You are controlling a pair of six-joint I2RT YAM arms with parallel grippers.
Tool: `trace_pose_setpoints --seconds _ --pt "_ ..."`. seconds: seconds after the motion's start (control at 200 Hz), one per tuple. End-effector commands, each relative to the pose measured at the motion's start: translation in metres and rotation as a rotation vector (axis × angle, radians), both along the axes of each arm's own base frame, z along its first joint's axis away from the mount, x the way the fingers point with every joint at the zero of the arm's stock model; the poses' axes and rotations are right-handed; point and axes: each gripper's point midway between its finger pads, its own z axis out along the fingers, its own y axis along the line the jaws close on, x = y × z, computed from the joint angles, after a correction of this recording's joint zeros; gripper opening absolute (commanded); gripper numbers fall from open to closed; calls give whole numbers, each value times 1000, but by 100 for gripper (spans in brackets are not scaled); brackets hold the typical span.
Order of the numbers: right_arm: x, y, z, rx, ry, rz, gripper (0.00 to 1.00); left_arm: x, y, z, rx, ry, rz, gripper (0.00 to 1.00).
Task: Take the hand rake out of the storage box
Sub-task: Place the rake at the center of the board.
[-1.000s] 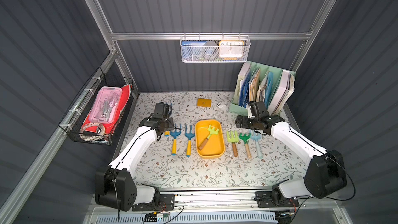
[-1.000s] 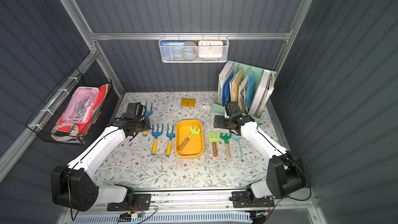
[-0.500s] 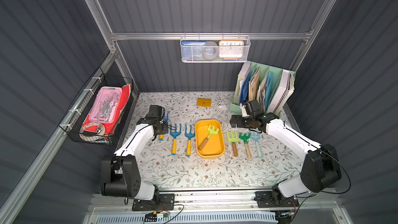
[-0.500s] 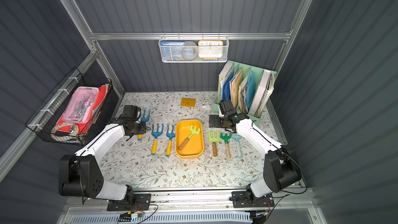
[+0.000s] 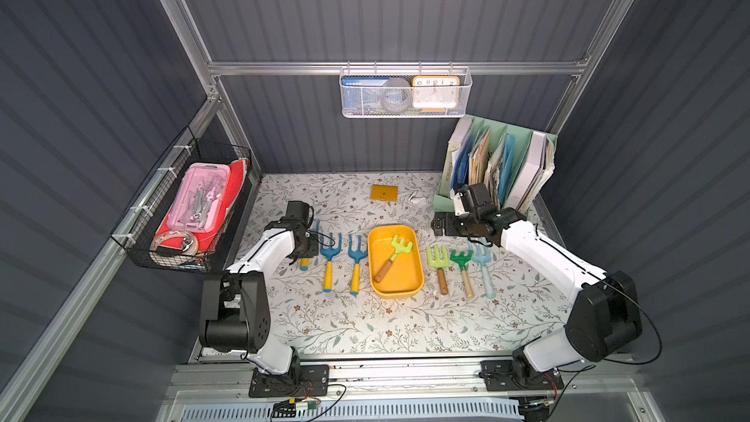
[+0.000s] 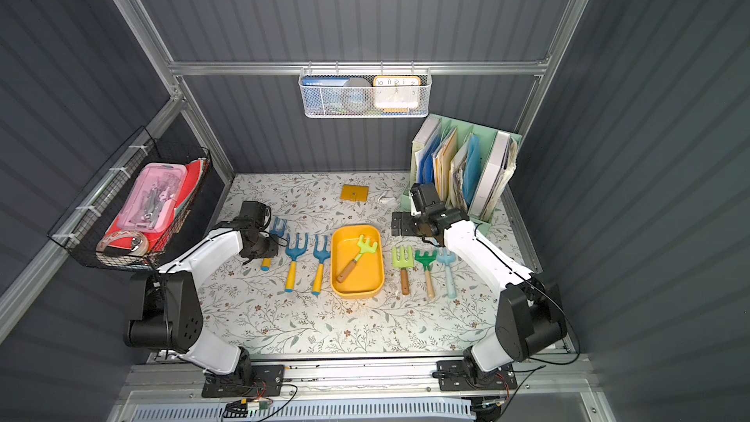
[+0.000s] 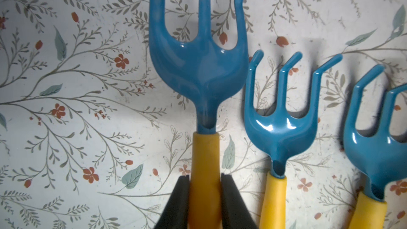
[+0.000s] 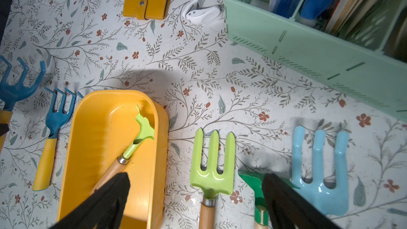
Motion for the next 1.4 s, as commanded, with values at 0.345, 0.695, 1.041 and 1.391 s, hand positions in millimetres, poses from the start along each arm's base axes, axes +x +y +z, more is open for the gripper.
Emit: trace_pose_setpoints --seconds 0.345,0.695,1.041,1.391 --pt "2 8 0 -20 5 23 99 -3 13 -31 51 118 27 17" --pt "2 9 2 -19 0 29 99 -5 14 -44 60 158 23 25" --pt "1 7 4 -42 -9 30 99 -7 18 -51 78 183 37 34" --pt "1 7 2 -44 -8 28 99 37 12 -6 35 -6 57 43"
